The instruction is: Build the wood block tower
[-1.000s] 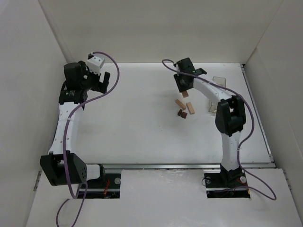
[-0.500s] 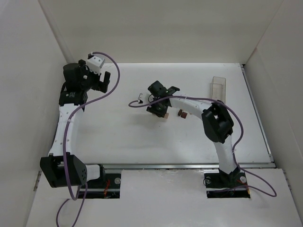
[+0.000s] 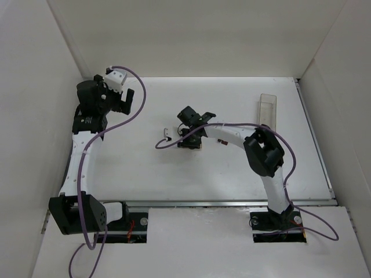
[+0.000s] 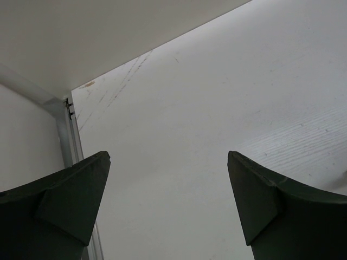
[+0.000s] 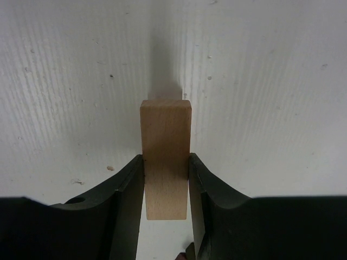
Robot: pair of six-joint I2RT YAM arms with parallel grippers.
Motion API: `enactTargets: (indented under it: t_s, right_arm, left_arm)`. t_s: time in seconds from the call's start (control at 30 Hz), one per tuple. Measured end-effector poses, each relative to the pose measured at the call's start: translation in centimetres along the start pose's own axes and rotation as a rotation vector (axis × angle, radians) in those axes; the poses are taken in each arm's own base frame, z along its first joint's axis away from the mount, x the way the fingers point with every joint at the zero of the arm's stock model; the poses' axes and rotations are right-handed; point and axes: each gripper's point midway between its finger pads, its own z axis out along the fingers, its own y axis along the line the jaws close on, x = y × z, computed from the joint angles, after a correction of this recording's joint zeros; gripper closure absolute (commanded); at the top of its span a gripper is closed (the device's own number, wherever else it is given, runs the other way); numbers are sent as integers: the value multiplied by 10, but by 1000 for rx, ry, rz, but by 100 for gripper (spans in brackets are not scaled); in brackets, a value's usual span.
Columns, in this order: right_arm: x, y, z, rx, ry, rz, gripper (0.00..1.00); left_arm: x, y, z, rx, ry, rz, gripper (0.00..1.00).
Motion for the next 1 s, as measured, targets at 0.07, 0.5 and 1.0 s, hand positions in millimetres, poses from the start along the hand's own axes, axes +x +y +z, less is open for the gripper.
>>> enactTargets:
  t_s: [0.07,0.5,1.0]
  right_arm:
    - [0,4,4,-3,-1,-12,98]
    - [-1,-7,14,63,-11,36,88]
    - [-5,-11,17,82,-29,49,61]
  left_arm:
    - [1,1,0,-4,1,0,12]
    - [5,1,1,-14,8,-7,12]
    - [4,4,-2,-34,7,-7,12]
